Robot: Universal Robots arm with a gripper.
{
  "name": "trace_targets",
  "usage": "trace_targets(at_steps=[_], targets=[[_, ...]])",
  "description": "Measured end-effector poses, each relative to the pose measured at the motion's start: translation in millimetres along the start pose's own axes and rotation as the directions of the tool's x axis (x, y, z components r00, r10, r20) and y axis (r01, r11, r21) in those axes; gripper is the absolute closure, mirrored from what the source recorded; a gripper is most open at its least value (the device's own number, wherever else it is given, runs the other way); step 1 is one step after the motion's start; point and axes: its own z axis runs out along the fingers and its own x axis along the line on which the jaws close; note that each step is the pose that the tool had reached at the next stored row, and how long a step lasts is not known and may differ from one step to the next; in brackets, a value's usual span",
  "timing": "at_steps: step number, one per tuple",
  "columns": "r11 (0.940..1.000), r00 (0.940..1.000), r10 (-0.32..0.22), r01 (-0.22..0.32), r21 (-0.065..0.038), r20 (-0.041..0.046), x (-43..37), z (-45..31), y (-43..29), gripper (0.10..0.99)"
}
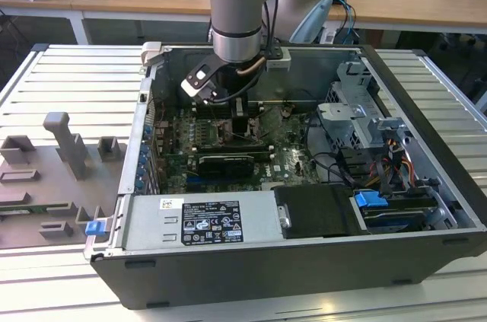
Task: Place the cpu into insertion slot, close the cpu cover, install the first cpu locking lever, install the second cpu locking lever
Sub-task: 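Place the cpu into insertion slot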
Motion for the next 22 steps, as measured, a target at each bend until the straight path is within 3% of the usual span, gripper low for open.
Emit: trace_targets(at_steps=[17,19,22], targets=[[0.9999,0.9999,-0.016,0.016,-0.001,-0.0012,1.3,5.3,-0.4,0.545],[0.9999,0.9999,-0.016,0.016,0.0,-0.0011,1.3,5.4,-0.3,0.471],[0.9999,0.9999,-0.015,0.015,0.0,-0.001,2.6,5.5,0.2,0.471]])
